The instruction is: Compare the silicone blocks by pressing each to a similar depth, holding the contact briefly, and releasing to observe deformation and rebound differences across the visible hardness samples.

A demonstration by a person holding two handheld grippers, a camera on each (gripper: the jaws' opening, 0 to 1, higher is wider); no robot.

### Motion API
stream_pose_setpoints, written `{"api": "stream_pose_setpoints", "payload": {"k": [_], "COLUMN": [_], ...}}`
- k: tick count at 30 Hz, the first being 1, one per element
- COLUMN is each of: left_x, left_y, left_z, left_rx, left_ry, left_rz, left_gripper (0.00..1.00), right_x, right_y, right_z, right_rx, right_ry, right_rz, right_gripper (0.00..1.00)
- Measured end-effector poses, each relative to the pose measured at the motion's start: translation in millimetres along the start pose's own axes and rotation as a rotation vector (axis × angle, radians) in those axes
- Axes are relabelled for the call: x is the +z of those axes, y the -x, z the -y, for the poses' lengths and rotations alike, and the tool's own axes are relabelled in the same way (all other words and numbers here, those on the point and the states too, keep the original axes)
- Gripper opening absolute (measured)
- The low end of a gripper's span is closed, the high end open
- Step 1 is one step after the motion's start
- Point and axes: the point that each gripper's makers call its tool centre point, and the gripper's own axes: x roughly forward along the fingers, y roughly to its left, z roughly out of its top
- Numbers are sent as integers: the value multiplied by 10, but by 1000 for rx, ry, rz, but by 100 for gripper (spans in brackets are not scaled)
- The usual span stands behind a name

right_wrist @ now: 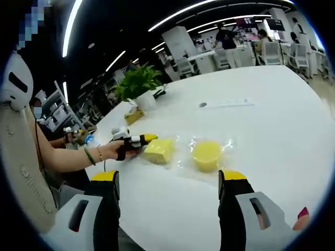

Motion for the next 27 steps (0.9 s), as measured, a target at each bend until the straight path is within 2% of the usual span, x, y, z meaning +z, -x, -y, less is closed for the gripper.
{"api": "stream_pose_setpoints", "payload": {"k": [5,7,14,17,20,27], "left_x": [16,20,49,64,80,90], "left_y": [13,27,49,63,86,136], "left_z": [9,-14,23,50,29,93], "left_rx": [6,25,63,59,88,122], "left_ry": [-53,-113,-180,-175,-208,-186], "left_rz": [-6,-17,-26,-28,-31,-39], "left_gripper": [0,0,0,0,0,0], "right_x": [-6,-5,-1,6,19,28], "right_y": [-1,1,3,12,15,51], "right_z": [-18,-25,-80,-91,-114,-137], "right_rx": [-1,-1,3,4,7,14], "right_ry": [4,4,9,12,14,17], "right_rz": [1,4,11,15,20,27], "right_gripper": [72,72,71,71,71,71]}}
